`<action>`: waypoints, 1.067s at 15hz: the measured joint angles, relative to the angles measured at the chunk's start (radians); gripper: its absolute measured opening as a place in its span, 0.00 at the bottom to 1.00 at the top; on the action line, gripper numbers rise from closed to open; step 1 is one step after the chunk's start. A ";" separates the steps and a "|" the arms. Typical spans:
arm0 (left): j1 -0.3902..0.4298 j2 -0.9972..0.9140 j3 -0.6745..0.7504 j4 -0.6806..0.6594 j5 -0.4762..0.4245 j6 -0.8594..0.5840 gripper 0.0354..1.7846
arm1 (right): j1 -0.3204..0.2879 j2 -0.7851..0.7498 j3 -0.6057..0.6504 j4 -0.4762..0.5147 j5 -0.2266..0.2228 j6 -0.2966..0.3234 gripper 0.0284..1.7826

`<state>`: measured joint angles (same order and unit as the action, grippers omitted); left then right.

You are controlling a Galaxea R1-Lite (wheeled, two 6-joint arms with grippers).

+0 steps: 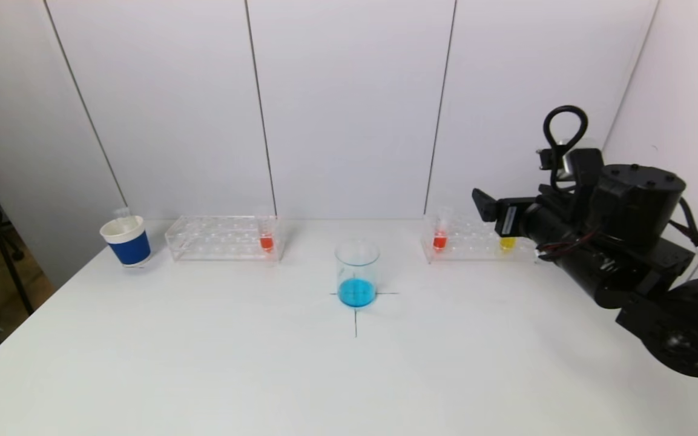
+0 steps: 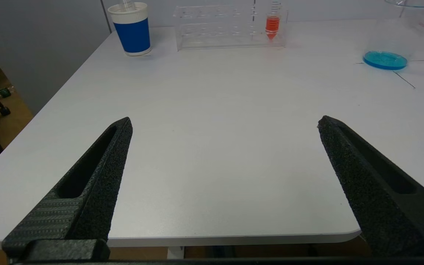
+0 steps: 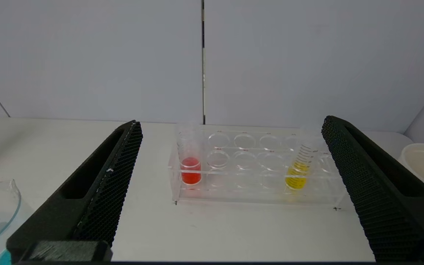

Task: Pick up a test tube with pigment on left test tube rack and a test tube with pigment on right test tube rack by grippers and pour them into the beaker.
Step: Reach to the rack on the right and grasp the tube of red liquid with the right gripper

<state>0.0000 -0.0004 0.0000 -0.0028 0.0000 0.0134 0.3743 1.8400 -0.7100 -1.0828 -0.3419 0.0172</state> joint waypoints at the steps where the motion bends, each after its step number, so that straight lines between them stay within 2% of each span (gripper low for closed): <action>1: 0.000 0.000 0.000 0.000 0.000 0.000 0.99 | 0.010 0.048 -0.003 -0.043 -0.009 0.000 1.00; 6: 0.000 0.000 0.000 0.000 0.000 0.000 0.99 | 0.031 0.232 -0.067 -0.152 -0.033 0.001 1.00; 16: 0.000 0.000 0.000 0.000 0.000 0.000 0.99 | 0.038 0.428 -0.246 -0.157 -0.078 0.005 1.00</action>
<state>0.0000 -0.0004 0.0000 -0.0028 0.0000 0.0134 0.4126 2.2683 -0.9557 -1.2396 -0.4200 0.0221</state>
